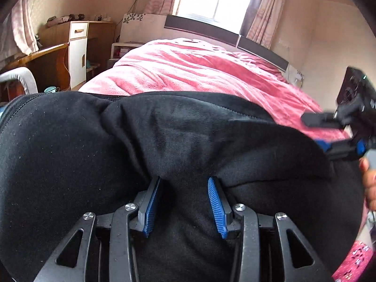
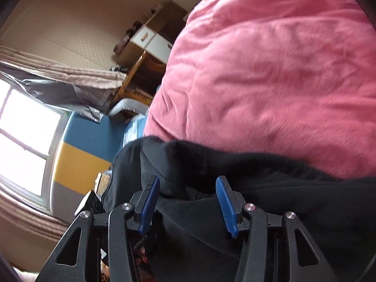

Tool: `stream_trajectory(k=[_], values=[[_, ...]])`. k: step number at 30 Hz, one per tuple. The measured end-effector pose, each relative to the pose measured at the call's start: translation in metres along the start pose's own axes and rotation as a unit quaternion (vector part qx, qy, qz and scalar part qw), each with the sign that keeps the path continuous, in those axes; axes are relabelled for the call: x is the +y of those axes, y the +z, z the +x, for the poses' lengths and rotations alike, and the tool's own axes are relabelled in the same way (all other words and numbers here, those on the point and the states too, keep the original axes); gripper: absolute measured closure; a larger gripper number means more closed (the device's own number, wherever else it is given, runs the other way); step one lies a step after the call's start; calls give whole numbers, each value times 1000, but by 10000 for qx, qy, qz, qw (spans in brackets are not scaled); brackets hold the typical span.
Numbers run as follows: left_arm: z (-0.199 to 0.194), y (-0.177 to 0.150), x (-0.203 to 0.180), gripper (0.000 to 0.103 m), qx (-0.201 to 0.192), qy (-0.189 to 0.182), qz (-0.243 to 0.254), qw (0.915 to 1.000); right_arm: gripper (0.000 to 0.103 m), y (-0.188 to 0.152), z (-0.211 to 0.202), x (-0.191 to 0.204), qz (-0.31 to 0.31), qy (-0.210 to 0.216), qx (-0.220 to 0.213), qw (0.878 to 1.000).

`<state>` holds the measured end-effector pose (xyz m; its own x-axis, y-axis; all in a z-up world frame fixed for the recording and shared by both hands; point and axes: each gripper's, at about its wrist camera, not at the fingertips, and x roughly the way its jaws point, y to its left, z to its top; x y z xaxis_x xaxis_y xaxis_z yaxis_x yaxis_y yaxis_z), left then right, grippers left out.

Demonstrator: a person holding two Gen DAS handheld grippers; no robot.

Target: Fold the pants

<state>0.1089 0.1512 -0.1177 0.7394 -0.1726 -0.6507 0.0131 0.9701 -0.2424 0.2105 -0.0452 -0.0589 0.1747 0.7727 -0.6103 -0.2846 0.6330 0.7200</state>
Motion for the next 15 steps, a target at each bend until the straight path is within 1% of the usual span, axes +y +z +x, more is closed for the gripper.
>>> stream_trajectory(k=[1,2,4,5,6,9,11,12,13,14,15], values=[[1,2,0,62,-23,-16,-21,10000,49,0,6,-1,28,90,178,9998],[-1,2,-1,62,-64,-78,-60,9999,48,1,13,-2,95,283,446,9986],[-8,4,1,62,-184,-329,-184,9991,41,4,29,-3,314,614,973,9929],[-9,4,3,62,-189,-406,-249,9987,39,6,32,-4,405,702,1045,9912],[-7,5,4,62,-180,-414,-281,9986,38,8,35,-5,515,812,1007,9903],[-9,6,7,62,-196,-337,-358,9986,39,19,42,-10,1012,1037,678,9871],[-16,7,7,62,-363,-357,-380,9980,60,25,48,-11,1235,1252,496,9832],[-20,8,7,62,-470,-355,-394,9975,83,29,50,-7,1205,1220,450,9842],[-23,9,9,61,-552,-356,-428,9969,89,32,50,-1,1050,981,394,9888],[-23,10,10,60,-567,-350,-476,9966,90,37,48,9,783,666,293,9943],[-20,10,15,60,-484,-252,-581,9968,91,41,45,16,581,514,109,9969]])
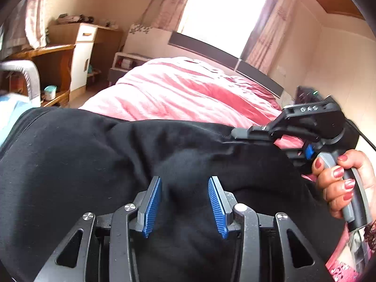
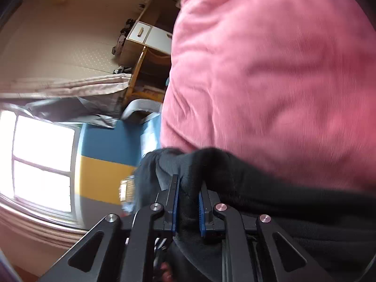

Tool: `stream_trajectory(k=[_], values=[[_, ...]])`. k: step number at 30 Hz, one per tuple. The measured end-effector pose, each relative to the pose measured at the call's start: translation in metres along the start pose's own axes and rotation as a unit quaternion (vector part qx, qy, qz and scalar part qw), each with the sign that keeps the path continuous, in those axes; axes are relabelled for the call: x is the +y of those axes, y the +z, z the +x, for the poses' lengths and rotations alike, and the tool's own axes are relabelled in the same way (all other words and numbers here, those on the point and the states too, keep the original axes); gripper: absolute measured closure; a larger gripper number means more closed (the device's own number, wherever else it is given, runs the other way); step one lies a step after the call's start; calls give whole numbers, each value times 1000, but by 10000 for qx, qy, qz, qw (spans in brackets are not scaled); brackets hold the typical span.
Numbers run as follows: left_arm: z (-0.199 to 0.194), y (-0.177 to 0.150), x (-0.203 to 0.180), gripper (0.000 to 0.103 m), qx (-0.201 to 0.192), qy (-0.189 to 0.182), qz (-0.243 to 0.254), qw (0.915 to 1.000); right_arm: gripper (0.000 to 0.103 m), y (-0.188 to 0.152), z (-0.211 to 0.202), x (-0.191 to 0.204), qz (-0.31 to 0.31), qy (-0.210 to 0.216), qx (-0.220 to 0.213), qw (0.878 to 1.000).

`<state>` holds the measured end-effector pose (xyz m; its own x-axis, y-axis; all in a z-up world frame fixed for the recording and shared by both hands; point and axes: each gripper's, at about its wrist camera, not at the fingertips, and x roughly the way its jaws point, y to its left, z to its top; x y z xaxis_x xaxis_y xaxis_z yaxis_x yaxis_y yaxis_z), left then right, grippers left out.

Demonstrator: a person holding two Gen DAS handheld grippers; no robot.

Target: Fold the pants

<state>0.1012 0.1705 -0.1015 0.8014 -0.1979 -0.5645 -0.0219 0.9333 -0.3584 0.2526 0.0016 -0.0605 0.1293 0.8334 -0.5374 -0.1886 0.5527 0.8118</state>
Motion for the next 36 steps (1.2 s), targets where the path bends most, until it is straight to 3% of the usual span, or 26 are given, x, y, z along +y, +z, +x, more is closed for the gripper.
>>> stream_trajectory(k=[3,4,9,10,12,14,16,19,21,23,24,26,29,31,32,35,36], values=[[12,-2,10,60,226,220,-195,9993,95,12,-19,13,-297,7,-781,9965],[14,-3,9,60,244,264,-189,9992,103,16,-19,13,-379,-105,-895,9952],[19,-7,3,60,301,450,25,9985,102,31,-1,2,-742,-1271,-849,9855],[18,-7,5,60,295,420,-11,9987,98,30,-6,2,-741,-1288,-954,9843],[13,-4,8,60,224,327,-113,9991,98,23,-29,6,-700,-785,-1212,9870],[4,0,11,60,23,231,-243,9994,89,11,-53,13,-760,-433,-1410,9861],[-5,4,13,59,-205,182,-330,9991,74,-3,-65,22,-1013,-583,-1377,9836],[-13,7,21,50,-447,262,-511,9973,53,-23,-55,21,-1328,-919,-707,9843],[-10,7,30,49,-357,394,-708,9961,56,-26,-30,13,-1453,-1081,-114,9834],[-7,7,33,49,-283,586,-711,9953,88,-28,-3,14,-1722,-1287,211,9764],[-8,8,32,49,-302,610,-687,9953,91,-27,7,16,-1939,-1554,256,9683],[-9,9,30,49,-356,760,-579,9948,93,-22,14,31,-2429,-1974,-115,9497],[-2,8,34,49,-293,878,-606,9939,94,-15,5,42,-2642,-1988,-829,9401],[2,8,36,49,-249,914,-586,9938,94,-9,19,27,-2682,-2353,-701,9316],[4,7,36,49,-226,938,-555,9938,94,-8,26,16,-2648,-2449,-583,9309],[3,6,36,49,-209,931,-556,9939,89,0,25,-3,-2262,-2169,-526,9482],[2,7,38,49,-228,891,-616,9939,75,2,15,-4,-2143,-2075,-694,9519]])
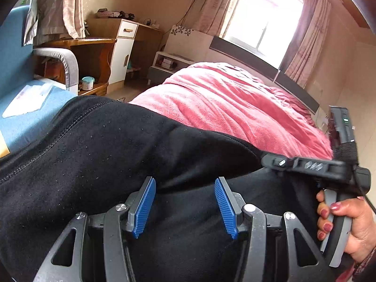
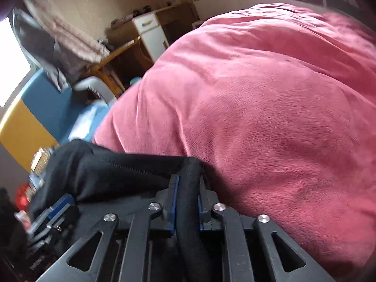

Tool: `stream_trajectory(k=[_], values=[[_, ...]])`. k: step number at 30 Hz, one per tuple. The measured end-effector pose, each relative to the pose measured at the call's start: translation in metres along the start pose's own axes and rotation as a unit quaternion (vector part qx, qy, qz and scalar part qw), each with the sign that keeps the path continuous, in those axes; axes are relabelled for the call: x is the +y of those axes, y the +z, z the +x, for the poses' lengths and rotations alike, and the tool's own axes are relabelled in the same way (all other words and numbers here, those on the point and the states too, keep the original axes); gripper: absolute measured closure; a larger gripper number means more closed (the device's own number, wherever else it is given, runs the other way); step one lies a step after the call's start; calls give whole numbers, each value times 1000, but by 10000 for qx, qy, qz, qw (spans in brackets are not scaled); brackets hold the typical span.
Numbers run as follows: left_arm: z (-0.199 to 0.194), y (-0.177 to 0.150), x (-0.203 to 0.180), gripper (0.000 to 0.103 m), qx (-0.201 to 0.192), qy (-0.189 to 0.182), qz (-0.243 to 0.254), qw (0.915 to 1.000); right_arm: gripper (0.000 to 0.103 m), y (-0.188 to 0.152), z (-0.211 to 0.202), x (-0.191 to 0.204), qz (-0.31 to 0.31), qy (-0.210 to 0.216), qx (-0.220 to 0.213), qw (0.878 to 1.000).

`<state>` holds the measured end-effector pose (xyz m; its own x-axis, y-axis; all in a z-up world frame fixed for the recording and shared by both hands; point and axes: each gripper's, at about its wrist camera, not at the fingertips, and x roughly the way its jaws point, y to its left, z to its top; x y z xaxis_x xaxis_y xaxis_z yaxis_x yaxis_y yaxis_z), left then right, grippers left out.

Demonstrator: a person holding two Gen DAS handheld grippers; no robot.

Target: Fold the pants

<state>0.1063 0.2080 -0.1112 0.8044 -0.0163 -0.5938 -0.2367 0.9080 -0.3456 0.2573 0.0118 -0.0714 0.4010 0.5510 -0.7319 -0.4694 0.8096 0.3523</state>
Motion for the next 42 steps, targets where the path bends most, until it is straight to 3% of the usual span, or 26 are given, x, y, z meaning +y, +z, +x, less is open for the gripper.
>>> stream_trajectory(k=[1,3,5,8,10,12,16,18,21,22,25,31,33,35,38,40,42], values=[[-1,1,2,49,-15,-21,-43,10000,56,2,-16,-6,167,-113,-325,9993],[-5,2,3,49,-72,-65,-119,9999,46,-1,-56,-14,391,-371,-1083,9927],[-12,4,4,49,-194,-61,-179,9996,46,-14,-100,-19,400,-508,-1623,9846],[-23,9,9,49,-321,30,-306,9990,58,-43,-142,-21,77,-652,-1774,9819],[-29,14,13,49,-333,-8,-477,9983,71,-65,-150,-19,-107,-822,-1553,9844],[-27,23,13,49,-229,-148,-624,9977,73,-85,-145,-22,-277,-903,-1282,9872],[0,42,3,49,355,-155,-285,9988,74,-112,-121,-41,-227,-1215,-869,9885],[16,52,9,49,460,384,-100,9982,75,-113,-109,-54,50,-1348,-898,9868],[31,56,29,71,472,1214,125,9914,75,-116,-108,-64,246,-1423,-1104,9833],[34,53,37,82,484,1332,72,9899,75,-118,-106,-67,268,-1492,-1146,9818],[29,41,52,83,356,1655,-31,9856,75,-124,-109,-68,287,-1514,-1247,9802],[8,46,41,77,341,1487,-67,9883,72,-107,-138,-59,274,-969,-1216,9875],[-5,49,15,76,110,1028,194,9944,72,-93,-143,-55,80,-698,-1029,9922],[-11,47,-16,68,27,535,620,9966,72,-76,-128,-51,-301,-701,-479,9959],[-1,32,-67,63,331,-219,1504,9878,72,-60,-95,-40,-1077,-664,352,9913],[15,19,-80,63,619,-141,1937,9790,64,-57,-82,-28,-1617,-619,629,9829],[33,4,-72,63,928,67,1936,9767,55,-57,-77,-18,-1987,-606,752,9753]])
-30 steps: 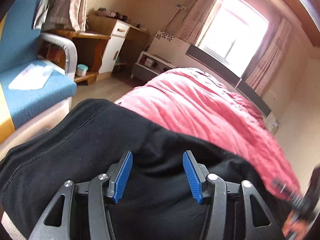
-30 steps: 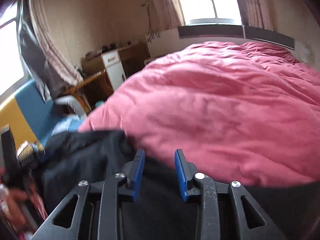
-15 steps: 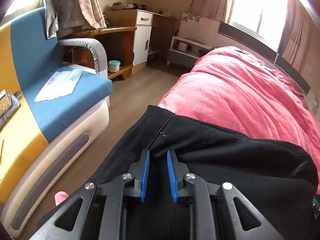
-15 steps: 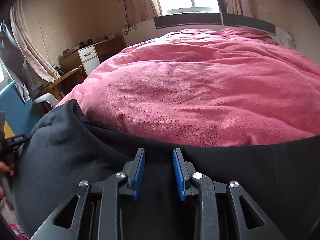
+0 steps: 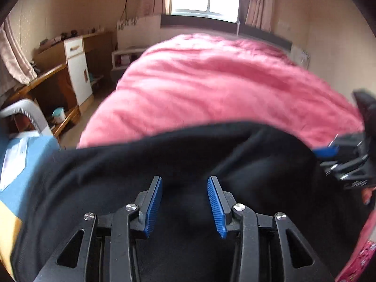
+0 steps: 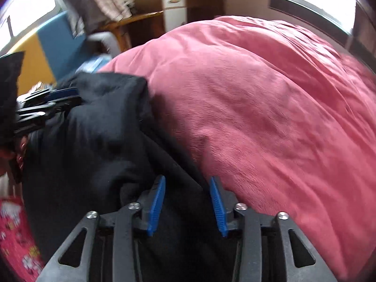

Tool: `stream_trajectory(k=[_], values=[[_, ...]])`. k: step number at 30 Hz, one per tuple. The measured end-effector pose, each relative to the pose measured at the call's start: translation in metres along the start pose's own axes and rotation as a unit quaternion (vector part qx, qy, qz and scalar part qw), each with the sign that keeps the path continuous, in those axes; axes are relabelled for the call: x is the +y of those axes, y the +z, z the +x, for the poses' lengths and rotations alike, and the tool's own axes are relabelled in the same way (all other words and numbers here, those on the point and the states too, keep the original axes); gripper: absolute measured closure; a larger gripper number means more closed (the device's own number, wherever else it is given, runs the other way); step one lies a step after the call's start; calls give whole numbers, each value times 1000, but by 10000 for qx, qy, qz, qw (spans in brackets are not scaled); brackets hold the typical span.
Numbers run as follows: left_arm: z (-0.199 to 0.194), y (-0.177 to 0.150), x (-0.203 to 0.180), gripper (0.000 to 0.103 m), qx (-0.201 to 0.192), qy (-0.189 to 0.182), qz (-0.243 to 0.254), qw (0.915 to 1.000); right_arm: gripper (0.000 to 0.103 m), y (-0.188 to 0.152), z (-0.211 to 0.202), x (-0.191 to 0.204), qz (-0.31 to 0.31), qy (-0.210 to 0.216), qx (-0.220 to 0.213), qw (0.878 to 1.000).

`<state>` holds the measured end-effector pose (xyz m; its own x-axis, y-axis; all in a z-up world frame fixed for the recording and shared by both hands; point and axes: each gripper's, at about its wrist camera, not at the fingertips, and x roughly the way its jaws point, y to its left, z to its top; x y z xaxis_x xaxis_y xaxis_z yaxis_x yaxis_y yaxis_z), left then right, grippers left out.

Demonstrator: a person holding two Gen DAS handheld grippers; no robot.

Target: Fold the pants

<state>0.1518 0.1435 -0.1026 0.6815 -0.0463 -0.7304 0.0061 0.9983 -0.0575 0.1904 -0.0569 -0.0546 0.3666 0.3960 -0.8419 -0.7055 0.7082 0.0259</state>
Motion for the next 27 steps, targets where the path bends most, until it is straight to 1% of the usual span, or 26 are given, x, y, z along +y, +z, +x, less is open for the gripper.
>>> stream_trajectory(k=[1,2,3,4,5,6,7,8,9,11,13,14,16,17,19,20,21,22,23,24,25,27], values=[[6,-7,7,63,69,-58,-155,9998,51,1,2,4,-107,63,30,9999],[7,-15,14,63,5,-203,-351,9992,51,1,6,5,-141,172,91,9997],[6,-18,22,63,-98,-280,-446,9986,51,0,10,7,-148,233,158,9995],[3,-20,25,63,-186,-318,-501,9981,54,-2,13,9,-149,205,181,9995],[1,-22,24,63,-234,-328,-522,9978,59,-3,15,11,-146,167,168,9996],[0,-22,24,63,-274,-332,-536,9976,74,-4,17,12,-132,164,140,9997],[-3,-22,24,63,-312,-325,-562,9974,83,-5,17,14,-88,26,86,9999],[-6,-23,27,63,-384,-312,-616,9969,88,-6,15,15,-32,-83,0,10000],[-10,-25,32,63,-493,-291,-685,9960,91,-7,11,14,53,-136,-113,9998],[-21,-28,42,63,-756,-118,-942,9926,93,-9,1,11,264,-303,-421,9983],[-20,-26,54,63,-813,71,-1204,9894,94,-12,-3,8,487,-509,-658,9953],[-20,-27,59,63,-826,75,-1348,9874,94,-13,-1,7,564,-644,-700,9939],[-17,-29,61,65,-788,77,-1421,9867,94,-15,11,7,722,-762,-689,9921],[-15,-29,60,65,-767,100,-1378,9874,94,-17,17,4,800,-799,-679,9913],[-14,-29,57,65,-720,149,-1293,9889,89,-19,27,4,878,-905,-594,9902],[-14,-29,57,65,-708,171,-1277,9891,86,-18,25,2,967,-847,-618,9898],[-13,-28,59,65,-704,164,-1289,9890,77,-19,19,-2,1093,-724,-732,9887],[-14,-27,60,65,-712,139,-1308,9887,64,-21,11,-6,1237,-651,-826,9867],[-15,-27,62,65,-736,115,-1334,9883,58,-25,-2,-12,1474,-641,-952,9824],[-14,-25,62,65,-752,127,-1344,9880,55,-31,-14,-17,1678,-674,-1087,9775],[-18,-25,60,65,-784,183,-1329,9879,55,-40,-32,-22,1902,-687,-1329,9703],[-32,-26,49,65,-1027,324,-1101,9881,55,-57,-58,-28,2151,-768,-1619,9600]])
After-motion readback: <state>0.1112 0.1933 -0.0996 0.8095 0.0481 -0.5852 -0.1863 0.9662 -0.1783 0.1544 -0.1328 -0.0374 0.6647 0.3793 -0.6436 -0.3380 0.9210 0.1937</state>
